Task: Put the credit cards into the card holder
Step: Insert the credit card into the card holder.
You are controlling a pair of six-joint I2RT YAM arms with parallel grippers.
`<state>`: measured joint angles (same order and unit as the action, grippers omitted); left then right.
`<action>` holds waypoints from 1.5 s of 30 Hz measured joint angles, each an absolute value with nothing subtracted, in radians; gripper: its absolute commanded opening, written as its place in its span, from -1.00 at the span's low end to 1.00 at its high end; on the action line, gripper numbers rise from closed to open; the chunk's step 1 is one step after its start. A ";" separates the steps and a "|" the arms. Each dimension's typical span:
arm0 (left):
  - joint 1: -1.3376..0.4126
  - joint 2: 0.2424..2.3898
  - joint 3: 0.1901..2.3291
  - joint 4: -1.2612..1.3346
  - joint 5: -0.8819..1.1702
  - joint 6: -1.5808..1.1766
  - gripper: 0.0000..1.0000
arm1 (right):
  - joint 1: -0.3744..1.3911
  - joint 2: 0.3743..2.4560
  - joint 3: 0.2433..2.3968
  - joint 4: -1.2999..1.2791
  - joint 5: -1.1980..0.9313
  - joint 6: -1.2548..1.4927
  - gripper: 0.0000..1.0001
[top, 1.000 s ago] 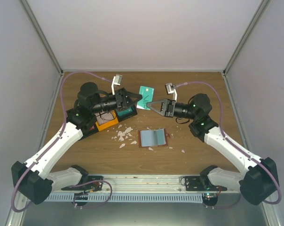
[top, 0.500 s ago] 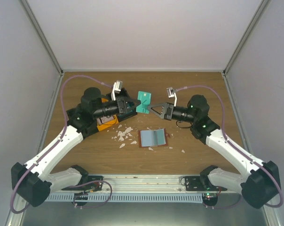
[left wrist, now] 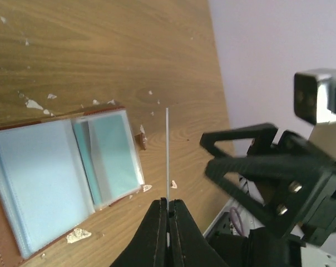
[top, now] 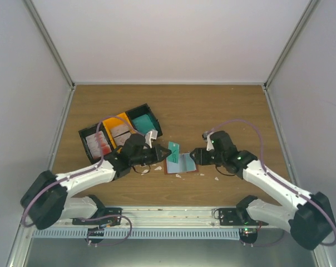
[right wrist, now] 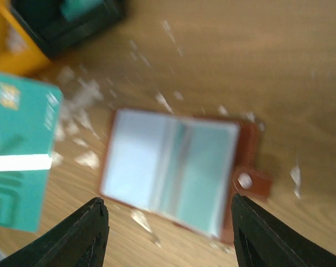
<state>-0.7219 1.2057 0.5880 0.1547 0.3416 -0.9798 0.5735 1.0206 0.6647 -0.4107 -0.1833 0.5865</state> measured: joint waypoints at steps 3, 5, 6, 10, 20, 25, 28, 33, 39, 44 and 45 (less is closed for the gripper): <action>-0.753 1.295 0.583 0.231 0.311 -0.996 -1.00 | 0.628 1.087 0.643 -0.466 -0.118 0.568 0.20; -0.770 1.356 0.584 0.275 0.294 -1.005 -1.00 | 0.658 1.130 0.640 -0.493 -0.073 0.565 0.16; -0.777 1.379 0.584 0.289 0.288 -1.008 -1.00 | 0.671 1.150 0.640 -0.504 -0.048 0.567 0.15; -0.811 1.446 0.584 0.328 0.243 -1.021 -1.00 | 0.705 1.217 0.640 -0.536 0.028 0.588 0.09; -0.831 1.460 0.536 0.400 0.155 -1.055 -1.00 | 0.737 1.321 0.640 -0.525 0.073 0.622 0.04; -0.832 1.461 0.524 0.399 0.124 -1.067 -1.00 | 0.737 1.321 0.644 -0.495 0.074 0.645 0.07; -0.833 1.464 0.524 0.402 0.118 -1.074 -1.00 | 0.737 1.328 0.646 -0.482 0.087 0.665 0.01; -0.836 1.505 0.520 0.424 0.119 -1.091 -1.00 | 0.737 1.369 0.649 -0.470 0.128 0.693 -0.12; -0.836 1.562 0.498 0.485 0.123 -1.114 -1.00 | 0.737 1.407 0.649 -0.461 0.131 0.716 -0.25; -0.836 1.586 0.487 0.539 0.130 -1.118 -1.00 | 0.736 1.409 0.643 -0.455 0.129 0.734 -0.32; -0.836 1.592 0.487 0.554 0.132 -1.118 -1.00 | 0.736 1.409 0.640 -0.452 0.130 0.736 -0.34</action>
<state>-0.8364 1.5917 0.4870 0.5537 0.1322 -1.1183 0.7364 1.4090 0.6403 -0.4522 0.1295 0.7361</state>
